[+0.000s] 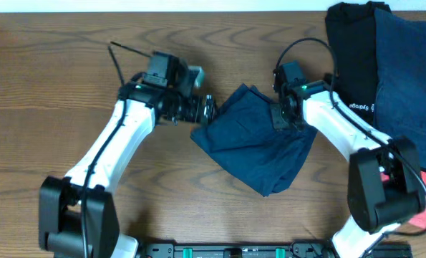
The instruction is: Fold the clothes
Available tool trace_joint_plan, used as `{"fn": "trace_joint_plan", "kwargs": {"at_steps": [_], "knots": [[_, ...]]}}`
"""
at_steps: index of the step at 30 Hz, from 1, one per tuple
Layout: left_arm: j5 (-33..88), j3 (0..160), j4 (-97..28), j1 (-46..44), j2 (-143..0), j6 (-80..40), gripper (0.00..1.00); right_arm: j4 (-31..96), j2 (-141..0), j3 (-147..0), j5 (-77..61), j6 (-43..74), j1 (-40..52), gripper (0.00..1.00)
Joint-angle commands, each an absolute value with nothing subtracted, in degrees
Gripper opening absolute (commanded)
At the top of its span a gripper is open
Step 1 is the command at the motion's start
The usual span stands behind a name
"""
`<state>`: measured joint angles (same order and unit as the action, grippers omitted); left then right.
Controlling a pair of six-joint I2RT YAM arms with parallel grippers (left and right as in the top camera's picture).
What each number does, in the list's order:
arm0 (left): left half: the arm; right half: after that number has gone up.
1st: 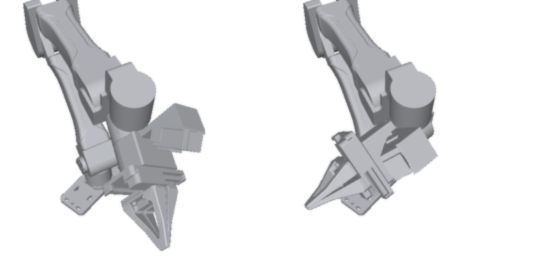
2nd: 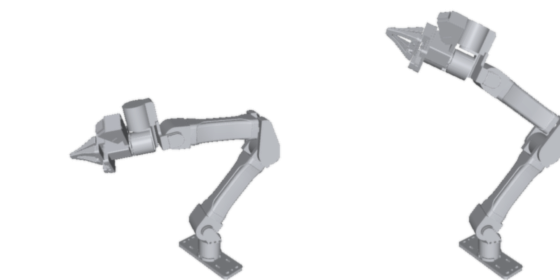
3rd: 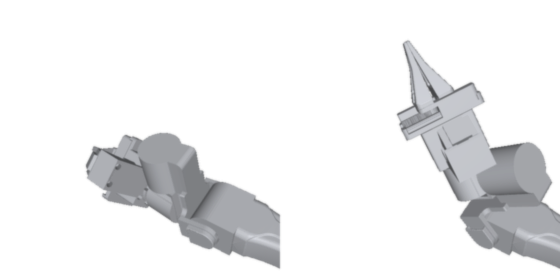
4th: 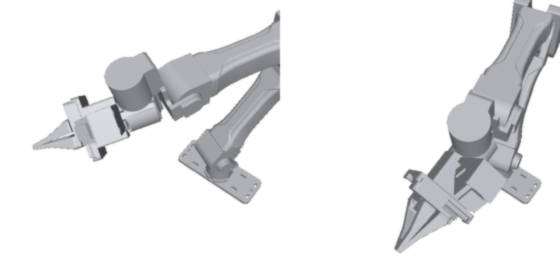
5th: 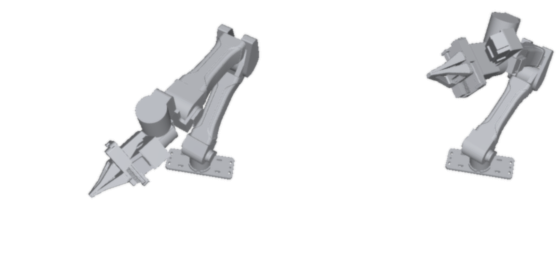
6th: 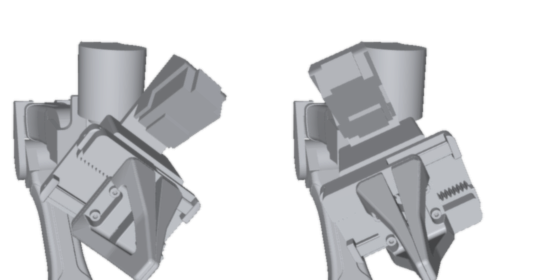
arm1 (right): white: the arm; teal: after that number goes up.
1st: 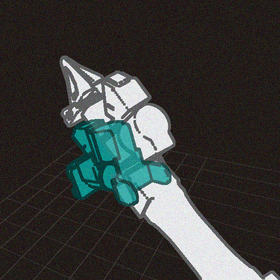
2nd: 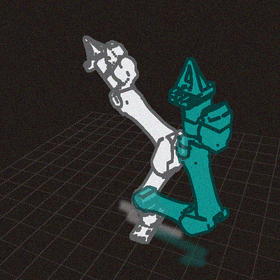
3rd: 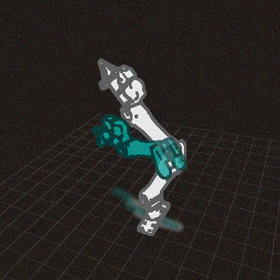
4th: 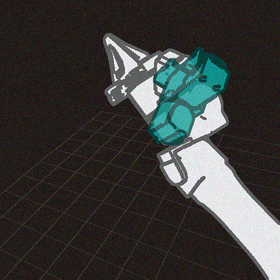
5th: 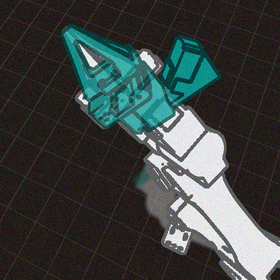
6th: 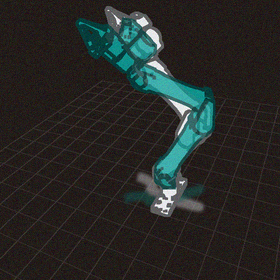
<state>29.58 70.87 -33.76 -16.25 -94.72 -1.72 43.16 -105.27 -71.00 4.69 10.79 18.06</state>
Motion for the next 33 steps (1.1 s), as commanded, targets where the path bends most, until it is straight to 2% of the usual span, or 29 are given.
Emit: {"fn": "trace_joint_plan", "kwargs": {"at_steps": [1,5,10,19,20,22,24,26,30,33], "knots": [[29.39,71.07,-28.77,-16.14,-96.14,-1.83,0.98,43.53,-98.04,-73.19,4.75,9.78,17.69,0.52],[29.93,71.07,-24.47,-16.21,-101.12,-1.78,0.98,44.73,-91.22,-73.19,3.40,9.78,17.69,0.53],[37.21,71.07,-21.69,-16.40,-109.14,-1.65,0.98,46.76,-84.82,-73.19,3.40,9.78,17.69,0.56],[38.52,71.05,-22.24,-20.38,-116.33,-0.64,0.99,49.10,-82.98,-73.17,3.40,9.80,17.65,0.56],[38.54,71.05,-22.90,-20.93,-116.75,-0.45,0.96,49.10,-82.98,-73.17,3.40,9.82,17.65,0.57],[38.39,71.05,-23.99,-21.98,-117.51,-0.45,0.82,49.08,-82.98,-73.17,3.40,9.82,17.67,0.56],[38.39,71.05,-24.80,-22.55,-117.67,-0.45,0.49,49.19,-82.98,-73.17,3.40,9.82,17.67,0.56],[38.39,71.07,-25.21,-22.59,-117.36,-0.47,0.06,49.50,-82.98,-73.17,3.40,9.82,17.65,0.56],[37.41,71.09,-26.70,-20.51,-114.91,-0.54,0.06,49.98,-82.98,-73.17,3.46,9.80,17.63,0.56],[29.80,71.09,-29.87,-17.06,-111.18,-0.75,0.06,50.15,-82.98,-73.17,3.64,9.80,17.63,0.56]]}}
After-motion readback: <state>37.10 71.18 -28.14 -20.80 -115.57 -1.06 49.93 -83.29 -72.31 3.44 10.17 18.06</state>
